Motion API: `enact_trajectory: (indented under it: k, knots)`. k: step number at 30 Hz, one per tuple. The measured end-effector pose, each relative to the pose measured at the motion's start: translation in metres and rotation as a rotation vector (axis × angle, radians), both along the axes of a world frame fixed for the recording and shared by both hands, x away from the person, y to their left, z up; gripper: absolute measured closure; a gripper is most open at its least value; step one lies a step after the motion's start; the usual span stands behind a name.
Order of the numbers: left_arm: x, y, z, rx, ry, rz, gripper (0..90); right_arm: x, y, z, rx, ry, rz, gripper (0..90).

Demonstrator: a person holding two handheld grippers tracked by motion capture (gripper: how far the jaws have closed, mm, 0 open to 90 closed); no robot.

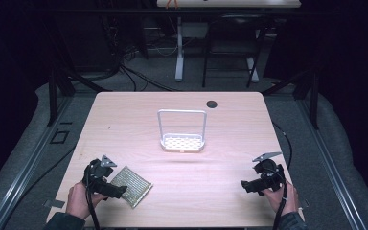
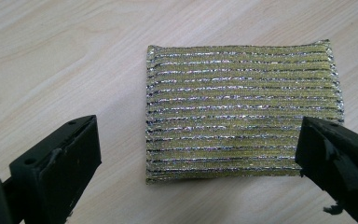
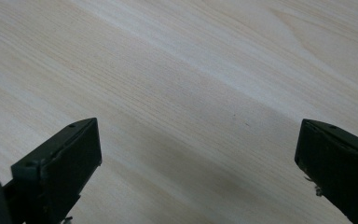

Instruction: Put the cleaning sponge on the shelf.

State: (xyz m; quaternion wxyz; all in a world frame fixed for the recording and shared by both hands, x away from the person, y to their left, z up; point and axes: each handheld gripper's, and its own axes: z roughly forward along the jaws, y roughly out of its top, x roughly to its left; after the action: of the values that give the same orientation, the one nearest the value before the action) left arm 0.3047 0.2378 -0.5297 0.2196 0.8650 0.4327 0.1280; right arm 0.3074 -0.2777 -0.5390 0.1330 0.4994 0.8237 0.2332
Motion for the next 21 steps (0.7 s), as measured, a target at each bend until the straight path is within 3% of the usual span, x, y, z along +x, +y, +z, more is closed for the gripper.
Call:
enact_trajectory:
  k: [11, 21]
  knots:
    - [0.001, -0.006, 0.0, -0.016, -0.003, -0.004, 0.2, -0.002, 0.003, 0.001, -0.009, -0.004, 0.021, 0.6]
    - [0.003, -0.017, -0.004, -0.034, 0.029, -0.028, 0.0, -0.002, 0.003, 0.001, -0.01, -0.003, 0.023, 1.0]
